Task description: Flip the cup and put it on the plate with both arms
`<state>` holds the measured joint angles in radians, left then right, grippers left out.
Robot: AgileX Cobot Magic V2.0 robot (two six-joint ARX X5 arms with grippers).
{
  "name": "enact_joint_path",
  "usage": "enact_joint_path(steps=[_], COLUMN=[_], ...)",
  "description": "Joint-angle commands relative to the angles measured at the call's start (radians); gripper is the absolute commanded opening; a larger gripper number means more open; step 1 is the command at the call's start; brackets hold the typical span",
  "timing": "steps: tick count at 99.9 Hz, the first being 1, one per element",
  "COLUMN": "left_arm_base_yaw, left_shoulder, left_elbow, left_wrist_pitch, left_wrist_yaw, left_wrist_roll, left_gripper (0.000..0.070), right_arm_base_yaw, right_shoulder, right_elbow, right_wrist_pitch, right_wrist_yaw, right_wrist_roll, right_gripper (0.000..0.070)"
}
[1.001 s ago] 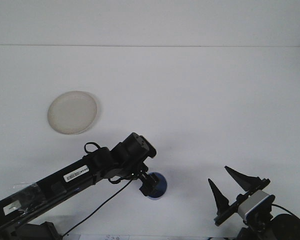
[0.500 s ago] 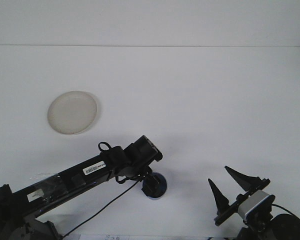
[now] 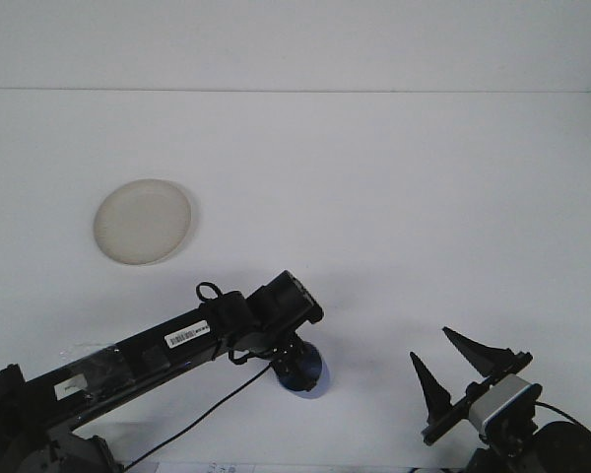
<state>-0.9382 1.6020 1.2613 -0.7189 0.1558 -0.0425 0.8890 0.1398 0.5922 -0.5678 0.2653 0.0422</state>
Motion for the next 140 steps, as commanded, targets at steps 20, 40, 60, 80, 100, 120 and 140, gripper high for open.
enact_joint_path(steps=[20,40,60,80,100,120,140], left_arm_base_yaw=[0.06,0.265,0.582,0.829,0.948,0.961,0.961], left_shoulder=[-0.123,-0.218,-0.192,-0.069,0.103,0.228,0.286], left_elbow=[0.097,0.211,0.288,0.315,0.375,0.434,0.436], left_wrist_pitch=[-0.092,-0.197,-0.203,-0.166,-0.092,-0.075,-0.087], left_wrist_yaw=[-0.129,-0.253,-0.266,-0.264,-0.264,-0.264,-0.264], left_wrist_roll=[0.059,0.126,0.148,0.147,0.139,0.14,0.14], left_gripper=[0.0006,0.0006,0.0006,0.0006,0.0006,0.0006,0.0006], right_arm_base_yaw=[0.009,0.009,0.009,0.009,0.009,0.009,0.009], right_shoulder=[-0.002,-0.002,-0.002,-0.002,-0.002,-0.002,-0.002], right_elbow=[0.01,0.01,0.01,0.01,0.01,0.01,0.01], right_wrist_pitch=[0.006,0.006,0.006,0.006,0.006,0.005,0.003], right_wrist_yaw=[0.002,0.002,0.002,0.002,-0.003,-0.002,-0.002], right_wrist_roll=[0.003,0.003,0.003,0.003,0.003,0.003,0.004], right_gripper=[0.0423,0.0423,0.0423,0.0423,0.0423,0.0423,0.0422])
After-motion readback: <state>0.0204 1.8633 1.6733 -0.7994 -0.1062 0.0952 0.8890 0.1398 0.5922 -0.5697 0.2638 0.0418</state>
